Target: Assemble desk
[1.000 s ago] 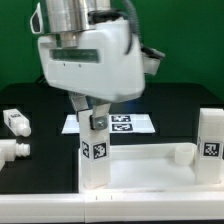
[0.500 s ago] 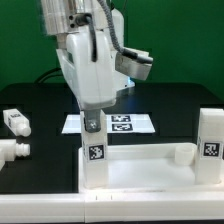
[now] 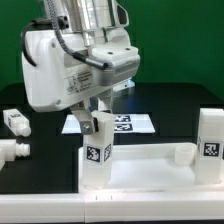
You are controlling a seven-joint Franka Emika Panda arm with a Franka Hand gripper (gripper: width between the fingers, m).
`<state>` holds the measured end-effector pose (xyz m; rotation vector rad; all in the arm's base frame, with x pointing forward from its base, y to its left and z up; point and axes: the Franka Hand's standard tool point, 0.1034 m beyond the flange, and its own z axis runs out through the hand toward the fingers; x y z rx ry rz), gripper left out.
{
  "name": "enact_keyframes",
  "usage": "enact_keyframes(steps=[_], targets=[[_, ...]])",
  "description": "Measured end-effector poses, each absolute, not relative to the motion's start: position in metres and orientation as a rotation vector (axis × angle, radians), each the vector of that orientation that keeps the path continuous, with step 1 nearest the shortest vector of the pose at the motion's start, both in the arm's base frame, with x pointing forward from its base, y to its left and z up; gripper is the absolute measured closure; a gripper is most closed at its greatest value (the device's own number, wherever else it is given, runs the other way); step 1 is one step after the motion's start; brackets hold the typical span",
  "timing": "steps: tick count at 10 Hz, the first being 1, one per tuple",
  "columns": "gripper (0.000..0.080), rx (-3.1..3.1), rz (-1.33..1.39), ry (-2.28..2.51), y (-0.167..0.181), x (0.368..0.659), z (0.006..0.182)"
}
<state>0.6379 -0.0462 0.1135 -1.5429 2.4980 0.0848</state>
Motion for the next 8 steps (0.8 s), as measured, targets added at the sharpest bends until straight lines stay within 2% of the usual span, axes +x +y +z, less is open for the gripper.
enact_keyframes(steps=[1,2,3,4,8], targets=[[0.0441,-1.618,0.074,2.462,-0.0462,0.6370,0.1129],[0.0257,-1.820,0.049,2.353,-0.0452,0.6354,0.1127],[0.0257,-2.053,0.022,2.156,-0.0436,0.6353,0.1123],[0.0168,-2.251,0.005,1.947,-0.0404,0.6350,0.1117],[0.0150,-2.545,-0.029,1.545,-0.0397,0.6342,0.1107]])
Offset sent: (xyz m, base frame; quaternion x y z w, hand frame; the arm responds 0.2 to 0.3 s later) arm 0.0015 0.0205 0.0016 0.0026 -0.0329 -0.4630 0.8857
